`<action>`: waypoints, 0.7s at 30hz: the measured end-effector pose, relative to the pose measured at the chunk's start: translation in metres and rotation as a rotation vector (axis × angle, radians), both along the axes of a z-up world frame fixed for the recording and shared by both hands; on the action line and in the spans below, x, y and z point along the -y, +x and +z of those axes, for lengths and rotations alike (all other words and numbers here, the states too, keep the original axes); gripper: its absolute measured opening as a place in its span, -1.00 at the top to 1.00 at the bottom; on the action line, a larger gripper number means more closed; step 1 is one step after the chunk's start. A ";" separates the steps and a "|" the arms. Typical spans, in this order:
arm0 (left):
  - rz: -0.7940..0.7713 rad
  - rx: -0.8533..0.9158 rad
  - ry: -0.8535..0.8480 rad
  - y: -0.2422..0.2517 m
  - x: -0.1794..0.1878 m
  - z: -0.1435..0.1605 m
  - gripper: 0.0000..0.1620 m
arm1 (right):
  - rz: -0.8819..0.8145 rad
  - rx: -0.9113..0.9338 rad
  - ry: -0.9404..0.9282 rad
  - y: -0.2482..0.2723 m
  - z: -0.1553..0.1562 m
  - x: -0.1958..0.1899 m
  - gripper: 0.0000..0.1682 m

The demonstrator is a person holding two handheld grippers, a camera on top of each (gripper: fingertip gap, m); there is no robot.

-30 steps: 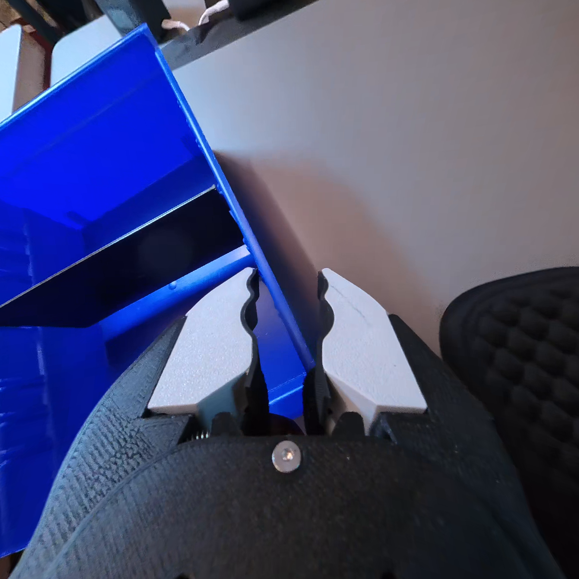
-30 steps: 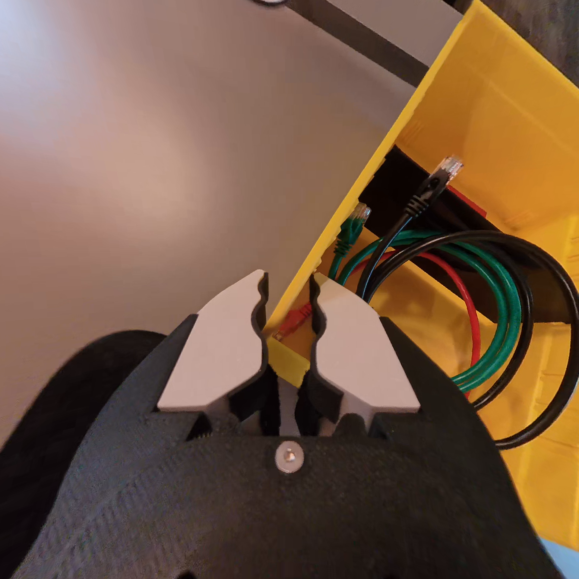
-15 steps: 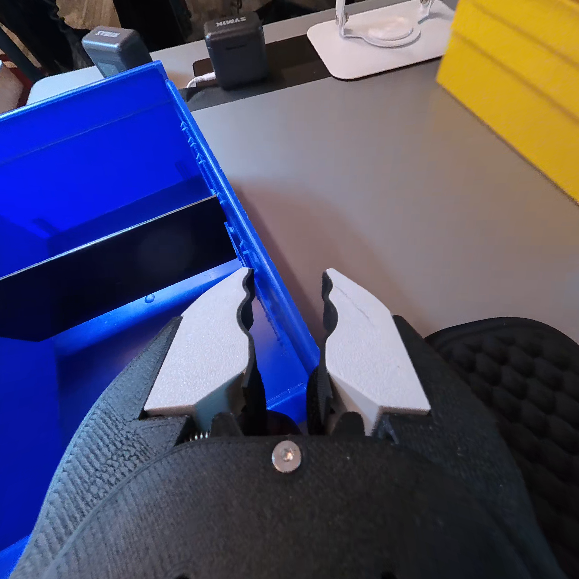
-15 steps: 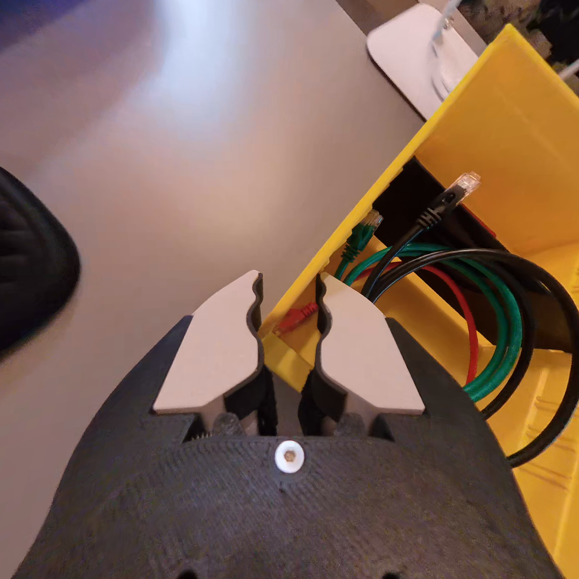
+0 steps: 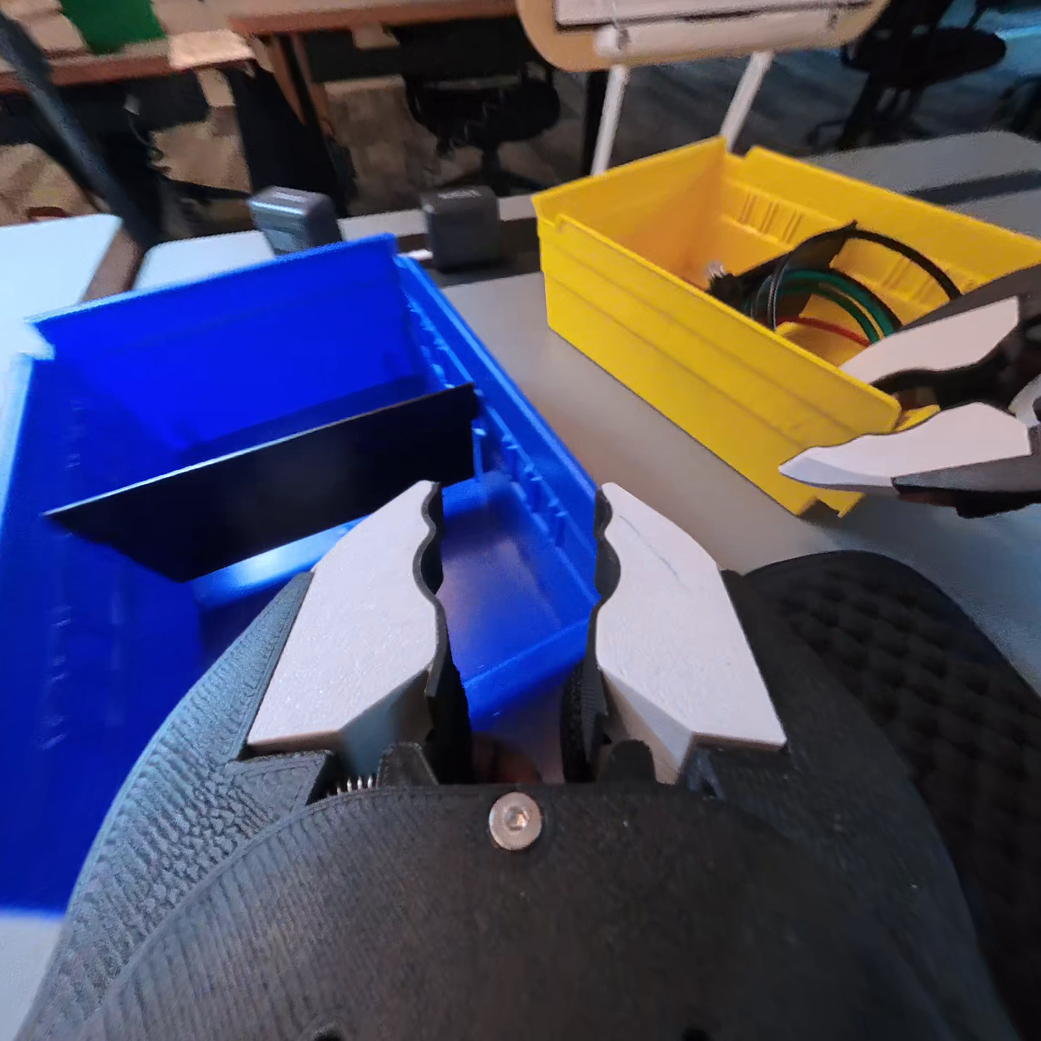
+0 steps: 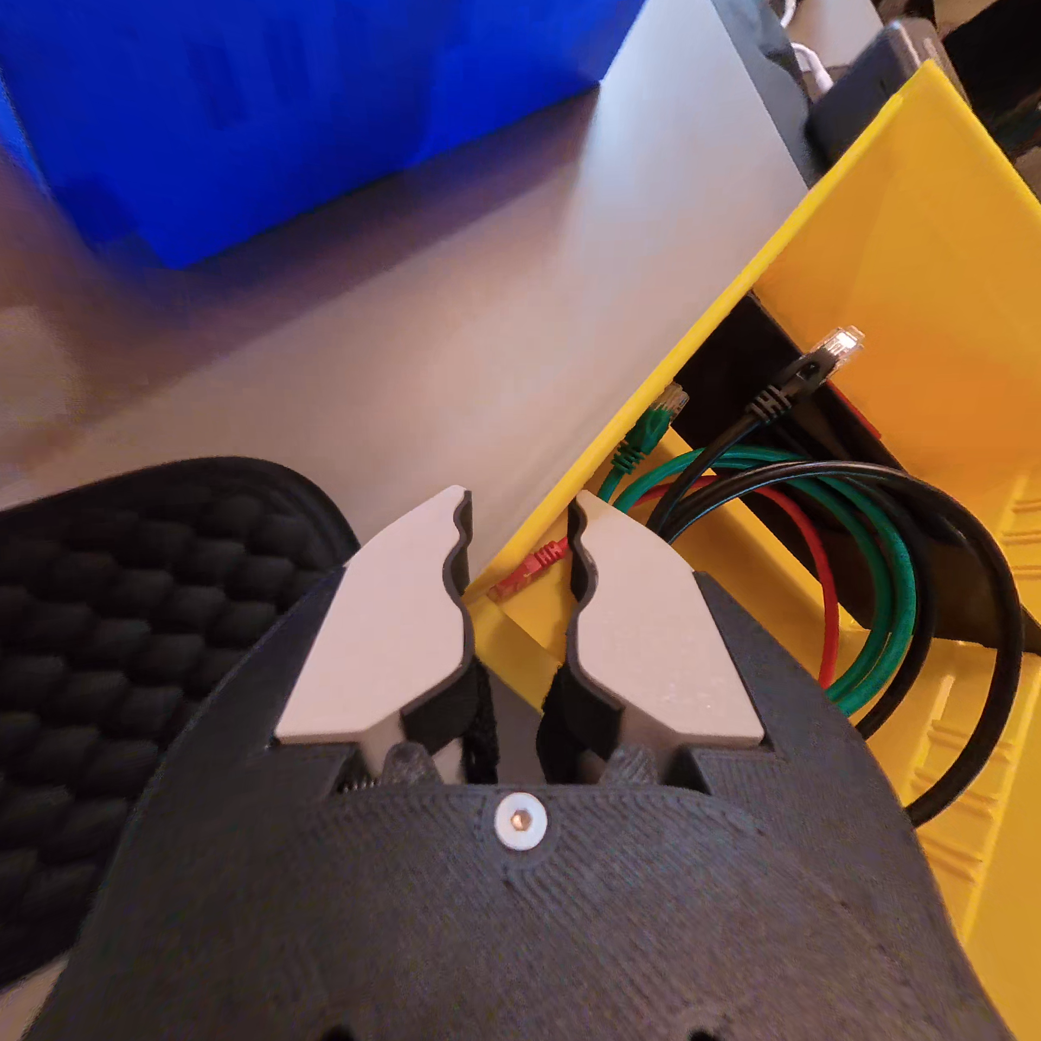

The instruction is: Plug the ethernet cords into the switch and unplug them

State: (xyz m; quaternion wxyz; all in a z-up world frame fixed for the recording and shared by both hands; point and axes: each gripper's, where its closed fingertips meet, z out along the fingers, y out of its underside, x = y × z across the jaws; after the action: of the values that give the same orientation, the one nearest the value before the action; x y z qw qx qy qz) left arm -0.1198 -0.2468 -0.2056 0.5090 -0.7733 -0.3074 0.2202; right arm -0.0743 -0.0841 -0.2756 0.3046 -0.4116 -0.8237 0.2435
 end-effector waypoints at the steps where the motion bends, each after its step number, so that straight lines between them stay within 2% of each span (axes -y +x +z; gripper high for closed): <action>1: 0.034 -0.019 0.011 -0.003 0.013 0.006 0.38 | 0.012 -0.001 0.000 -0.003 0.000 0.006 0.62; 5: 0.195 -0.077 0.058 -0.014 0.069 0.024 0.37 | 0.061 -0.011 -0.009 -0.012 0.001 0.029 0.61; 9: 0.369 -0.106 0.077 -0.028 0.123 0.025 0.30 | 0.125 -0.037 -0.069 -0.024 0.002 0.051 0.59; 14: 0.461 -0.222 0.135 -0.042 0.154 0.028 0.18 | 0.205 -0.067 -0.142 -0.028 0.005 0.069 0.56; 16: 0.473 -0.197 0.134 -0.049 0.159 0.014 0.12 | 0.233 -0.201 -0.199 -0.025 0.031 0.078 0.53; 19: 0.485 -0.107 0.114 -0.060 0.163 -0.016 0.05 | 0.230 -0.432 -0.281 -0.015 0.079 0.089 0.35; 21: 0.482 -0.060 0.127 -0.065 0.163 -0.030 0.05 | 0.261 -0.517 -0.321 -0.006 0.094 0.104 0.25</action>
State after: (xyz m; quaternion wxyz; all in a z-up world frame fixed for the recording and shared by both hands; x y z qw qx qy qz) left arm -0.1847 -0.4103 -0.2360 0.4982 -0.6373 -0.4807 0.3383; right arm -0.0804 -0.1877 -0.1812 0.4009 -0.2699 -0.7162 0.5035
